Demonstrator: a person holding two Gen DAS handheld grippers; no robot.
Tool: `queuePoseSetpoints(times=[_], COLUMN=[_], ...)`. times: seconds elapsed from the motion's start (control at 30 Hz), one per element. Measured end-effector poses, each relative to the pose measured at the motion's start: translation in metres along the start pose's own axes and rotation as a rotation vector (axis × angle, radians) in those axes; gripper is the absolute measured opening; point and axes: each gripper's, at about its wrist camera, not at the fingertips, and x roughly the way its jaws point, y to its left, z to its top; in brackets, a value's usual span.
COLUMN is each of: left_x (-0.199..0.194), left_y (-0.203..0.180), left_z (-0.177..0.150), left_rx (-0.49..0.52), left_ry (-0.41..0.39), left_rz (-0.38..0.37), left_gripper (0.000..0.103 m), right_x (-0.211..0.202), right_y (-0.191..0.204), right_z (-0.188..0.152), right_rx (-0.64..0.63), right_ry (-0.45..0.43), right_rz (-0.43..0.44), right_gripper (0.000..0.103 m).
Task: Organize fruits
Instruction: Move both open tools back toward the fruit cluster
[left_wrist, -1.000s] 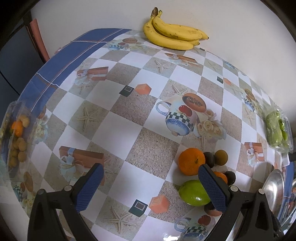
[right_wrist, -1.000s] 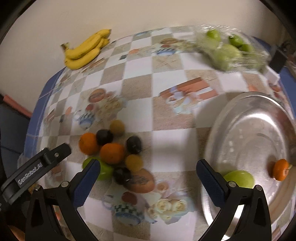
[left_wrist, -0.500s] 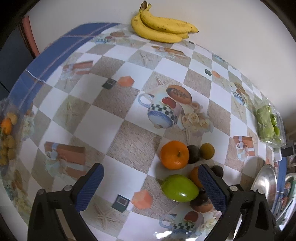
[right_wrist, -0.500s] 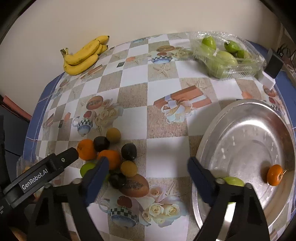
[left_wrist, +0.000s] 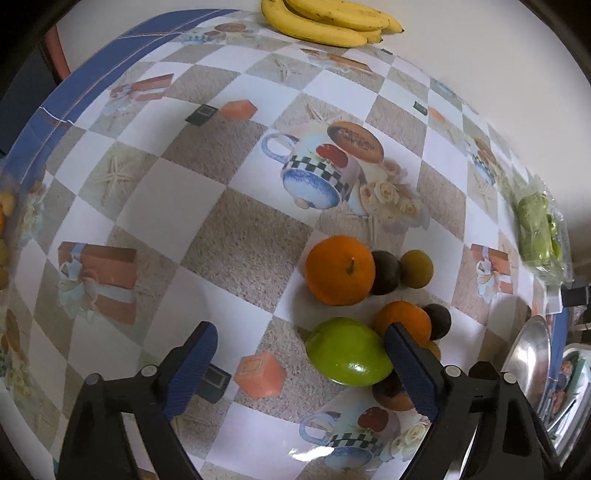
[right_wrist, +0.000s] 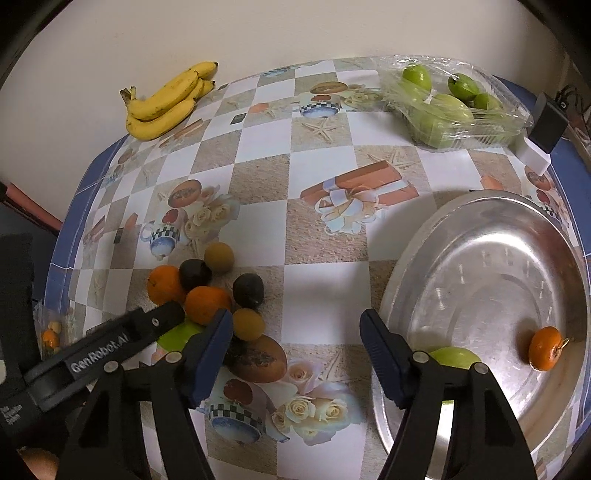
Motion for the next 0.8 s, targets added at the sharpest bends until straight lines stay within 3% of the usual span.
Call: queuePoseSetpoints(times=[0.23,0.4,0.6,0.8], left_x=[-0.009,-0.023,-0.031,-0.040], left_y=[0.006,0.024,0.051,0.061], left_z=[-0.005,-0.007,-0.009,-0.011], left_rx=[0.011,-0.002,-0.109,-0.149], left_ry=[-0.012,-0.058,-0.077,-0.096], left_rz=[0.032,0.120,0.136,0.121], left_gripper=[0.095,0.095,0.094,0.094], right_x=[-0.003,-0.003,0.001,0.013], right_y=[-0.004,-0.003,0.010,0.026], right_z=[-0.001,-0.002,-0.006,-0.012], right_rx=[0.013,0.012,-0.035,-0.083], right_ry=[0.000,0.007,0.030,0.078], right_rz=[0.012,0.023,0.055,0.085], right_gripper=[0.073,0.073,0.073,0.056])
